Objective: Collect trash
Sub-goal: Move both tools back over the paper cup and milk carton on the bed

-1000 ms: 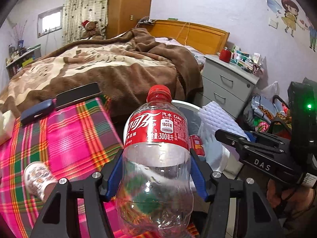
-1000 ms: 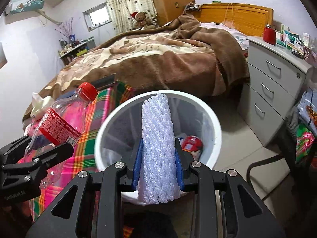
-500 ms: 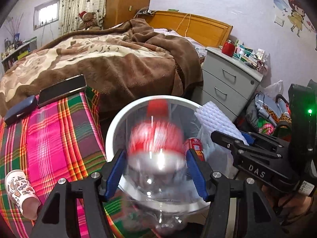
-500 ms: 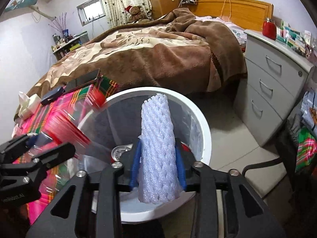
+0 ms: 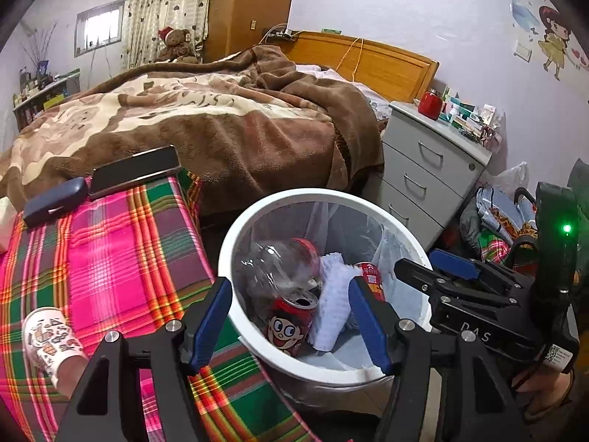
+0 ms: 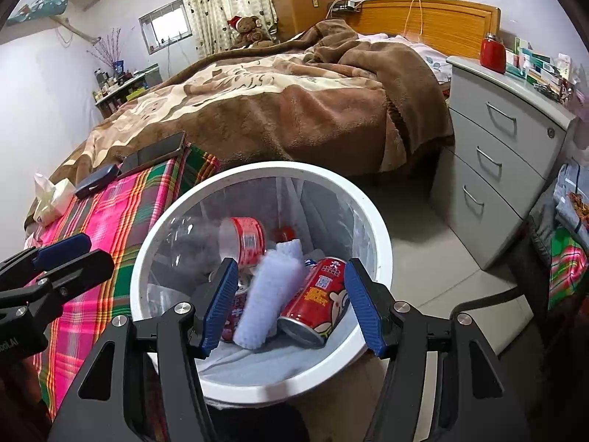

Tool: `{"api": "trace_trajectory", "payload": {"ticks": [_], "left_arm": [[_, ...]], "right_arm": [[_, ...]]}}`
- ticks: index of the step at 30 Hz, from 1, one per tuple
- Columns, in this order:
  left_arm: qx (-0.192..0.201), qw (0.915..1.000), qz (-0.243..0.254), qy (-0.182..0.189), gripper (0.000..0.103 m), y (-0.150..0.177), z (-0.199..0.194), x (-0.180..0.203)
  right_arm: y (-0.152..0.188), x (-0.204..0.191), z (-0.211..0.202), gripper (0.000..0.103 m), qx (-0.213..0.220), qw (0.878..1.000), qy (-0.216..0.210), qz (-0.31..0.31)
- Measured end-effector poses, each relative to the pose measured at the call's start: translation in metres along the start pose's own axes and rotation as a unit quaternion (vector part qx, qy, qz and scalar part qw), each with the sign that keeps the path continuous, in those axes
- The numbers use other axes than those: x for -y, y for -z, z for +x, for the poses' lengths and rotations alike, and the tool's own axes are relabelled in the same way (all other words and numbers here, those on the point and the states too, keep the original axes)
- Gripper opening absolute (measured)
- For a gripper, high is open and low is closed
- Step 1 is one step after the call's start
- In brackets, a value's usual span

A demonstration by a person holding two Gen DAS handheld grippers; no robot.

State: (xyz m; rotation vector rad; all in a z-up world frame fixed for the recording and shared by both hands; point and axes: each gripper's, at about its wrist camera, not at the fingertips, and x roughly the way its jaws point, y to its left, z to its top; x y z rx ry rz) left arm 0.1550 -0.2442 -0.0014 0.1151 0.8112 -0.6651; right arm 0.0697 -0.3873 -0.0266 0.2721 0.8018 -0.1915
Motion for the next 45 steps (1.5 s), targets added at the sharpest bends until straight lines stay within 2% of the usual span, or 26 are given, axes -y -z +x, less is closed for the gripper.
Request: {"api": "trace_trajectory", "payload": {"ticks": [13, 21, 37, 45], "left_arm": [[0.029, 0.9988, -0.031, -0.022, 0.065, 0.016, -0.045, -0.03], [0.048, 0.9961, -0.053, -0.052, 0.065, 0.03, -0.079, -0.061], [0.066, 0.9831, -0.105, -0.135, 0.065, 0.064, -0.132, -0.146], [0.066, 0.9749, -0.134, -0.165, 0.065, 0.079, -0.15, -0.195]], "right_arm": [[0.002, -0.03, -0.018, 0.061, 0.019, 0.999, -0.023, -0.022], [0.005, -0.062, -0.023, 0.061, 0.025, 0.997, -0.048, -0.049], [0.016, -0.142, -0.021, 0.061, 0.017, 0.987, -0.103, -0.121], [0.02, -0.184, -0.012, 0.061, 0.005, 0.979, -0.124, -0.16]]}}
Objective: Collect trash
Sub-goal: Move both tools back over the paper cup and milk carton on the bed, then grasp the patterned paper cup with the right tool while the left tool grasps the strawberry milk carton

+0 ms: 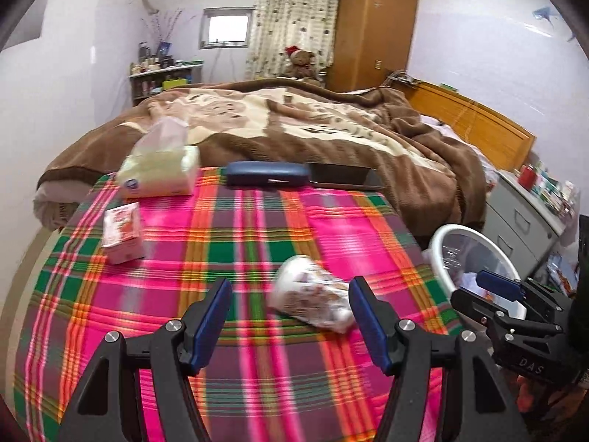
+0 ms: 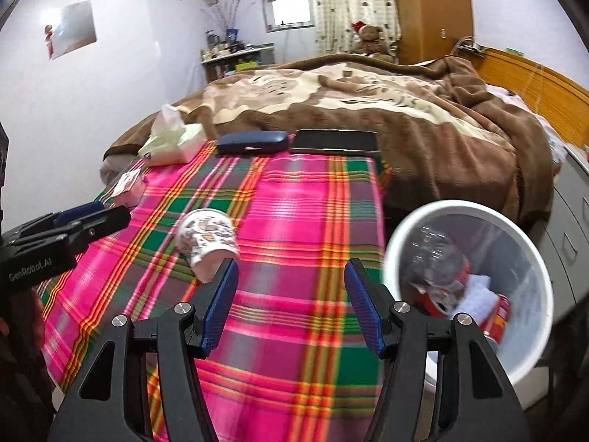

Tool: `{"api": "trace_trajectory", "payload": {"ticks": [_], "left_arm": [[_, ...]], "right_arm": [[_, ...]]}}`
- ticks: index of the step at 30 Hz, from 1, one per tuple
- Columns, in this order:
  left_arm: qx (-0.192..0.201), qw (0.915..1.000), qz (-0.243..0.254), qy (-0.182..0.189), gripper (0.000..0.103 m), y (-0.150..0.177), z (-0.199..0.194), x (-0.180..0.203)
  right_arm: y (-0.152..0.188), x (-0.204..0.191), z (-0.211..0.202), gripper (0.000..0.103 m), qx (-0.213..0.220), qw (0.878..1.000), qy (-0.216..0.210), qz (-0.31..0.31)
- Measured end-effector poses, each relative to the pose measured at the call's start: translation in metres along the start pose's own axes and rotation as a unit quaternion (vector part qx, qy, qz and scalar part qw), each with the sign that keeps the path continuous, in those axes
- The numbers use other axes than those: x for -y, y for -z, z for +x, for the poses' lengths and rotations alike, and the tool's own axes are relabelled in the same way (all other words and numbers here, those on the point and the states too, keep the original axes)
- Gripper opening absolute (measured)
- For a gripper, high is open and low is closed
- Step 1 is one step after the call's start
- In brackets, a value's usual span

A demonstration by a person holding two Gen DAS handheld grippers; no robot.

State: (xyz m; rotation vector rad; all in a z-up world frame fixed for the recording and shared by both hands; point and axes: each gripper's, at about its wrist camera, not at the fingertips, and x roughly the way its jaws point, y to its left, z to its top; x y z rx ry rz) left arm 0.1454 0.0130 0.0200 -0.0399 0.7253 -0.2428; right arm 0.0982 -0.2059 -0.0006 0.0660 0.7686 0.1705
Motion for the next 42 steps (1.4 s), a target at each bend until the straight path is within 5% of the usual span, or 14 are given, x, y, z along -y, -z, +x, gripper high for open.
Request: {"api": "trace_trajectory", "payload": {"ticks": [21, 24, 42], "left_arm": [[-0.017, 0.9926, -0.098, -0.07, 0.066, -0.019, 0.045, -0.157], [-0.025, 0.9922, -0.093, -0.079, 0.072, -0.026, 0.057, -0.167], [-0.083, 0.988, -0.089, -0.096, 0.072, -0.043, 0.14, -0.193]], "right_arm": [[-0.014, -0.066, 0.074, 0.061, -0.071, 0.993, -0.036, -0.083], [-0.014, -0.072, 0.082, 0.061, -0.081, 0.992, -0.036, -0.089], [-0.024, -0.091, 0.115, 0.062, -0.099, 0.989, -0.034, -0.101]]}}
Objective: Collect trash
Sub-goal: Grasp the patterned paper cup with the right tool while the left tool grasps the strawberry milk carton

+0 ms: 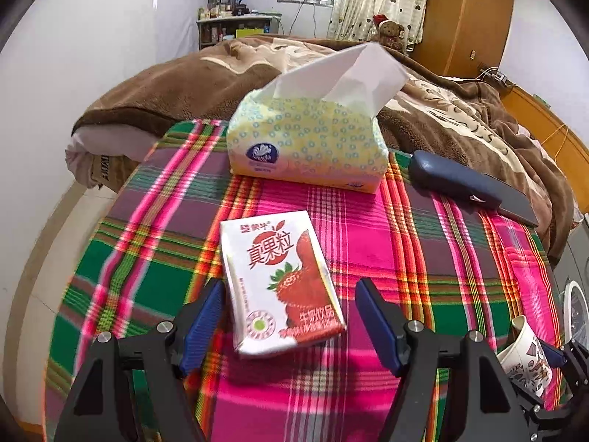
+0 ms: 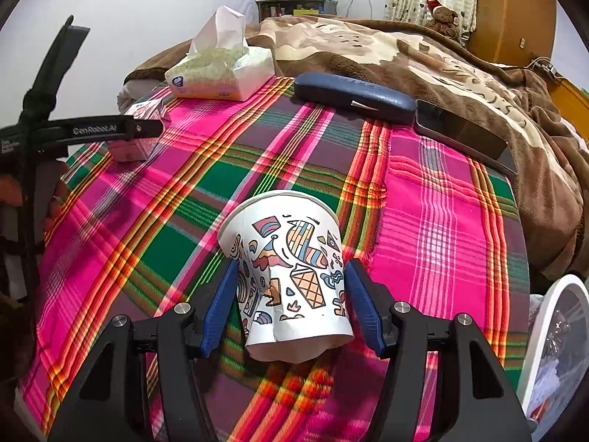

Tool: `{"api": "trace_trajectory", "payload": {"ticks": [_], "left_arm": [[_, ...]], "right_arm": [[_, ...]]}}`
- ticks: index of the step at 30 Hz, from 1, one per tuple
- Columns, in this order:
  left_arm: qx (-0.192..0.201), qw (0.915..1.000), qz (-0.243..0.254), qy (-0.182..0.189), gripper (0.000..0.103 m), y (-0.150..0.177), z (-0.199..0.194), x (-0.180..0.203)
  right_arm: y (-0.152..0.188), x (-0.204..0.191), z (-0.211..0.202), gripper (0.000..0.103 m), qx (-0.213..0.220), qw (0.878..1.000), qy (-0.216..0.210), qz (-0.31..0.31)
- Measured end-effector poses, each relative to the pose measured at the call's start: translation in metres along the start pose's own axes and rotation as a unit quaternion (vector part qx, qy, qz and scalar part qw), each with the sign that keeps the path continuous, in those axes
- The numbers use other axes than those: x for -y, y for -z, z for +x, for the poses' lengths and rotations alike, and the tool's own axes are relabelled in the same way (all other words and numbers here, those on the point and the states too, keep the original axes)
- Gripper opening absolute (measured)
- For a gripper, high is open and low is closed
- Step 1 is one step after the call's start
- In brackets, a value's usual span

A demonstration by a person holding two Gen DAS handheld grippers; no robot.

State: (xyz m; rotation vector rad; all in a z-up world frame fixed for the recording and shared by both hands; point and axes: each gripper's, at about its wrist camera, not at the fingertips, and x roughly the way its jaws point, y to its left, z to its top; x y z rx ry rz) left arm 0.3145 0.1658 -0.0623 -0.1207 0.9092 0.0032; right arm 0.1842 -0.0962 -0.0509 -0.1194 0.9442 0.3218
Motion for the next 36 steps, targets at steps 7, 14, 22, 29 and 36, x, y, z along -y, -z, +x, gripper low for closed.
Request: {"api": "trace_trajectory", "payload": {"ticks": [7, 14, 22, 29, 36], "left_arm": [[-0.001, 1.0, -0.007, 0.005, 0.071, -0.002, 0.011, -0.001], [0.001, 0.9999, -0.012, 0.01, 0.059, -0.002, 0.01, -0.002], [0.003, 0.9997, -0.001, 0.023, 0.059, 0.007, 0.003, 0.009], [0.013, 0.9992, 0.012, 0.036, 0.059, 0.019, -0.017, 0.022], [0.027, 0.9983, 0.021, 0.047, 0.059, 0.033, -0.04, 0.034]], "right_arm": [[-0.007, 0.002, 0.005, 0.062, -0.001, 1.0, 0.002, 0.006], [-0.007, 0.003, 0.007, 0.061, 0.0, 1.0, 0.001, 0.014], [-0.003, -0.003, 0.004, 0.047, 0.006, 1.0, -0.001, 0.004], [0.0, -0.008, -0.001, 0.043, 0.013, 1.0, 0.0, -0.001], [0.003, -0.006, -0.015, 0.043, 0.031, 0.999, -0.001, 0.013]]}}
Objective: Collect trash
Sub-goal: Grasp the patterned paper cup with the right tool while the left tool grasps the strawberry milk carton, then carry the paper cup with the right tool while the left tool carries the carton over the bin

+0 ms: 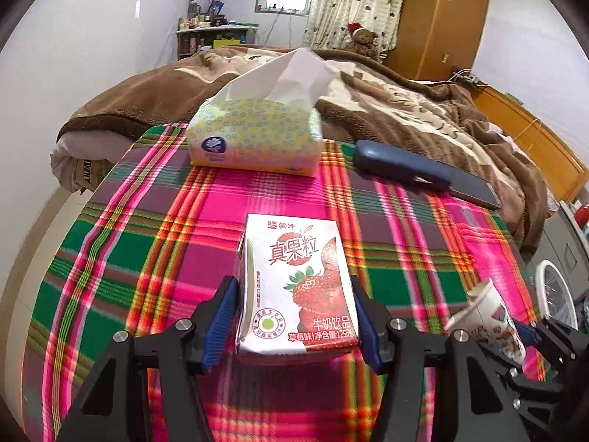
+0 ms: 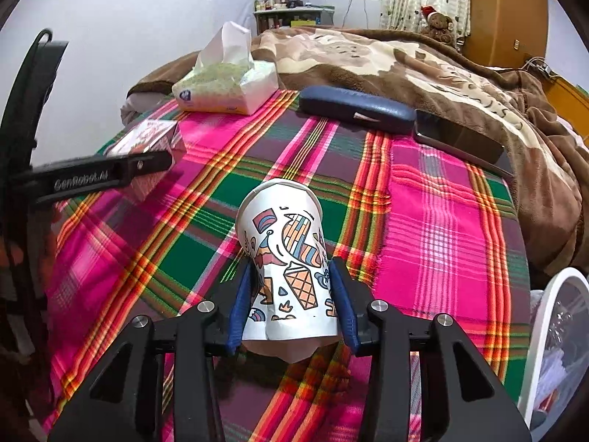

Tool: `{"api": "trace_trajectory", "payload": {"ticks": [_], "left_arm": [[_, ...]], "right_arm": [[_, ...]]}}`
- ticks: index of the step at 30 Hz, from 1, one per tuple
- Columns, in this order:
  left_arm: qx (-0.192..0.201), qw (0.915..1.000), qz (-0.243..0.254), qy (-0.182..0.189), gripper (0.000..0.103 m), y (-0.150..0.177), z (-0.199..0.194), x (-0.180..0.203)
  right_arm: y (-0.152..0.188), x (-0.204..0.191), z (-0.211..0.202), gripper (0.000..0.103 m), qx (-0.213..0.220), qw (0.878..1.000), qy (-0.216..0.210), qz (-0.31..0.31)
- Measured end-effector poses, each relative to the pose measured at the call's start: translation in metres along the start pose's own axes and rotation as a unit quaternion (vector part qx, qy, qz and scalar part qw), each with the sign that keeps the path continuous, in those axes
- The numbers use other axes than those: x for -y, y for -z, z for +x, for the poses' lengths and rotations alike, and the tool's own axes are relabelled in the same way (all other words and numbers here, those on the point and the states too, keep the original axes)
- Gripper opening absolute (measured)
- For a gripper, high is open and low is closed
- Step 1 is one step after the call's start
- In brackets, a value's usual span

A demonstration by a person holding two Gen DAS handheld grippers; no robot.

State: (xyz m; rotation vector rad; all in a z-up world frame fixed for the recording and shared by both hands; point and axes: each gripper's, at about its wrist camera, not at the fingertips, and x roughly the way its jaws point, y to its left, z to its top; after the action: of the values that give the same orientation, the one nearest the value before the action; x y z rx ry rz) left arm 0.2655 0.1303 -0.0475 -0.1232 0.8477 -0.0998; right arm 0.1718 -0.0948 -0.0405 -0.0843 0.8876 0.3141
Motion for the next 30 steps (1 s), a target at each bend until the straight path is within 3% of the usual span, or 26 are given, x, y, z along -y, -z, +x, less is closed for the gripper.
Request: {"api": "trace_trajectory", "payload": {"ticks": [13, 30], "left_arm": [[0.015, 0.9993, 0.028, 0.018, 0.059, 0.033, -0.048, 0.043], [0.043, 0.9931, 0.091, 0.06, 0.059, 0.055, -0.097, 0.134]], "right_arm": [[0.011, 0.012, -0.04, 0.043, 0.038, 0.999, 0.018, 0.031], [0.039, 0.06, -0.088, 0.042, 0.075, 0.992, 0.044, 0.086]]}}
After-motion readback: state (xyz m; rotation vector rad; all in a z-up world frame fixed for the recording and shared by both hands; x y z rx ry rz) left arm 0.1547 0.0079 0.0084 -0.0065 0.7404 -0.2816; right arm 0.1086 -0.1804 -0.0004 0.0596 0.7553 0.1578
